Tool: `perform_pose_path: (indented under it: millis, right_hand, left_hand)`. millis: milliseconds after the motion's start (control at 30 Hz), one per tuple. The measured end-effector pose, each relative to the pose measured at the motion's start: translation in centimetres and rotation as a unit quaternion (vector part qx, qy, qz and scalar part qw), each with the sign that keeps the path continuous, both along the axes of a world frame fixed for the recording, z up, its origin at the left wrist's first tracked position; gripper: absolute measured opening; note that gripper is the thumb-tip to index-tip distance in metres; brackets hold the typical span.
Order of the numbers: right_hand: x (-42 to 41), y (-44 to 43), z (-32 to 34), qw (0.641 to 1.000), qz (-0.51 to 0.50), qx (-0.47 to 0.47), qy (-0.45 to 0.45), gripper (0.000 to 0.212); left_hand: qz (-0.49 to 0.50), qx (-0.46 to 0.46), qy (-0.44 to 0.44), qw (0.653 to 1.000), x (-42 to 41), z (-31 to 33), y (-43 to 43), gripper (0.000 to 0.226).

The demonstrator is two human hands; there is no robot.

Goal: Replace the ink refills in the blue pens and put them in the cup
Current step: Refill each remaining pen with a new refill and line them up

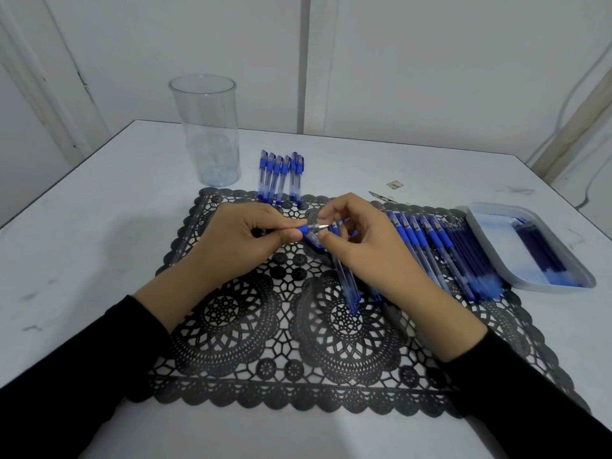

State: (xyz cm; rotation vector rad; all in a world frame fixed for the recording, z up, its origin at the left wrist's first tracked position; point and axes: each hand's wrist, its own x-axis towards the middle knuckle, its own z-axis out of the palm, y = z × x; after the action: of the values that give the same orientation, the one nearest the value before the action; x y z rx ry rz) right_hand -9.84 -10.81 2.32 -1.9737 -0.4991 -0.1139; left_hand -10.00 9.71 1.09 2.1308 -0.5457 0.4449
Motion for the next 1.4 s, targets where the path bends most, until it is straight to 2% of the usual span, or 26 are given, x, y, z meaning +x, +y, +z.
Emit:
perform_pose_path:
  millis: [100,367,567,800,1033,1167,1267,1333,1400]
  right_hand:
    - [0.0,0.1,-0.1,1.0,-0.007,-0.014,-0.007,0.003]
    - [0.5,-1.0,-0.3,1.0,-0.019,0.001,0.01,0.007]
    - [0.2,-1.4,-0.4,0.988,0.019,-0.155,-0.022,0.008]
    - [-0.4,-0.7,-0.2,0.975,0.029,-0.206,-0.077,0.011]
    - [-0.3,-1.2,0.1,0.978,-0.001,-0.197,-0.067,0.015]
    - [0.4,-1.7,-0.3,0.993,-0.048,-0.099,-0.053,0.017]
    - [0.5,-1.5,-0.2,0.999,-0.024,-0.019,-0.014,0.029]
    - [0.4,-1.2,-0.2,1.0,-0.01,-0.003,-0.009,0.029]
    - [0.3,-0.8,-0.3,1.0,-0.014,-0.015,-0.022,0.02]
  left_hand:
    - [-0.003,-0.006,0.005,1.0,0.0,0.0,0.1,0.025]
    - [0.015,0.003,0.015,1.0,0.3,-0.2,0.7,0.025]
    - [0.035,0.001,0.021,0.999,0.4,-0.5,1.1,0.025]
    - [0.033,0.017,0.019,0.999,0.4,-0.5,1.0,0.026]
    - [0.025,0.007,0.025,0.999,0.4,-0.6,1.0,0.028]
    - [0.024,-0.002,0.024,0.999,0.2,-0.5,0.8,0.026]
    - [0.017,-0.014,0.025,0.999,0.0,-0.4,0.4,0.026]
    - [0.007,-0.012,0.02,1.0,-0.1,-0.3,0.2,0.027]
    - [-0.001,-0.005,0.015,1.0,-0.1,-0.3,0.2,0.029]
